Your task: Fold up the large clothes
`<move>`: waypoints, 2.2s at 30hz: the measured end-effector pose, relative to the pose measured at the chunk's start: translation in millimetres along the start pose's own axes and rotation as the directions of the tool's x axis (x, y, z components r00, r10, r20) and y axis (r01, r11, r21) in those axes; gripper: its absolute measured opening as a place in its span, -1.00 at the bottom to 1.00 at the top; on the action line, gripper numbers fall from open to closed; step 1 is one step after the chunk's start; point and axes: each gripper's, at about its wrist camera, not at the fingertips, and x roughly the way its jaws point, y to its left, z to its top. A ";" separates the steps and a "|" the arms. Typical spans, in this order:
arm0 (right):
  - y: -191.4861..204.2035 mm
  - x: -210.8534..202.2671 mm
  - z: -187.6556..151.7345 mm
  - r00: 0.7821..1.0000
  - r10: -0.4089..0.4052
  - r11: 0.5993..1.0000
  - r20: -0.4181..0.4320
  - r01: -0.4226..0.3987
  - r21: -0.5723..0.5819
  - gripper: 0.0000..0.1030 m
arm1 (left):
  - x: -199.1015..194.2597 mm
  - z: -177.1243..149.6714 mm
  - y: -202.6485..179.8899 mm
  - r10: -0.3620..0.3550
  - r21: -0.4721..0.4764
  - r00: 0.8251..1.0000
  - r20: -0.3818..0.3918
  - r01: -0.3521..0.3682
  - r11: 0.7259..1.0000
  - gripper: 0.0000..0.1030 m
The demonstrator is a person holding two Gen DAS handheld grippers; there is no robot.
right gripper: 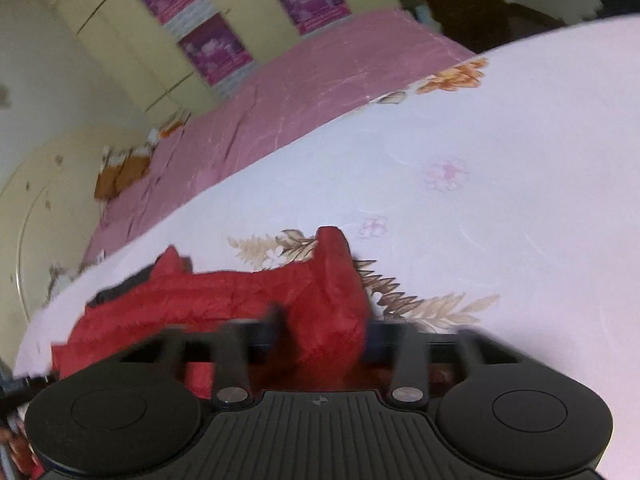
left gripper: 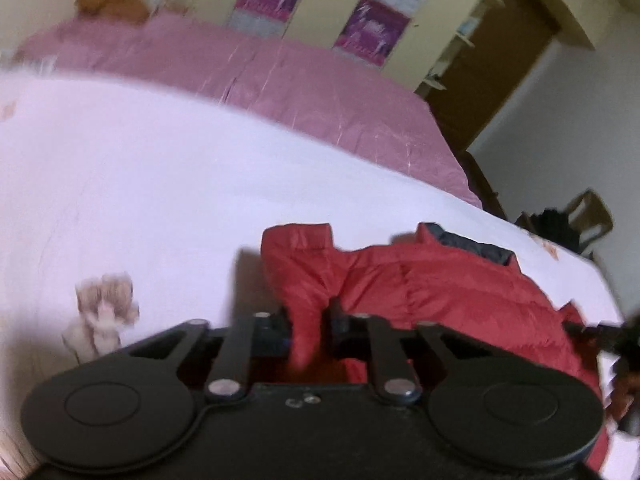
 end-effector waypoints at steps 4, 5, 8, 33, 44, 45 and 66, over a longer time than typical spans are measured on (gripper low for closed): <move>16.5 -17.1 3.1 0.993 0.006 0.996 0.121 0.004 -0.089 -0.92 | -22.4 4.1 -12.1 -0.007 0.053 0.990 0.143 0.000 0.999 -0.87; 20.3 -21.7 3.5 0.987 0.016 0.994 0.158 0.001 -0.106 -0.92 | -28.4 6.3 -15.2 -0.014 0.058 0.983 0.184 0.003 0.998 -0.87; 31.3 -27.1 4.6 0.972 0.025 0.988 0.235 0.011 -0.152 -0.92 | -23.3 13.5 -26.4 0.027 0.089 0.977 0.210 -0.046 0.995 -0.87; 26.2 -20.3 -8.8 0.979 -0.126 0.969 0.159 0.156 -0.193 0.65 | -27.8 -11.6 -20.1 0.206 0.099 0.957 0.205 -0.230 0.968 0.75; 73.2 -81.0 -64.7 0.987 0.064 0.943 0.150 -0.010 -0.333 0.06 | -71.2 -72.7 -96.5 0.047 0.249 0.981 0.188 -0.094 0.964 0.51; 81.2 -76.7 -73.7 0.989 0.064 0.930 0.131 -0.011 -0.368 0.06 | -62.0 -77.6 -103.3 0.055 0.272 0.985 0.164 -0.098 0.957 0.48; -1.4 -134.2 -121.8 0.985 -0.032 0.997 0.169 0.021 0.068 0.48 | -133.0 -121.3 -37.2 0.243 -0.057 0.940 0.238 -0.236 0.970 0.82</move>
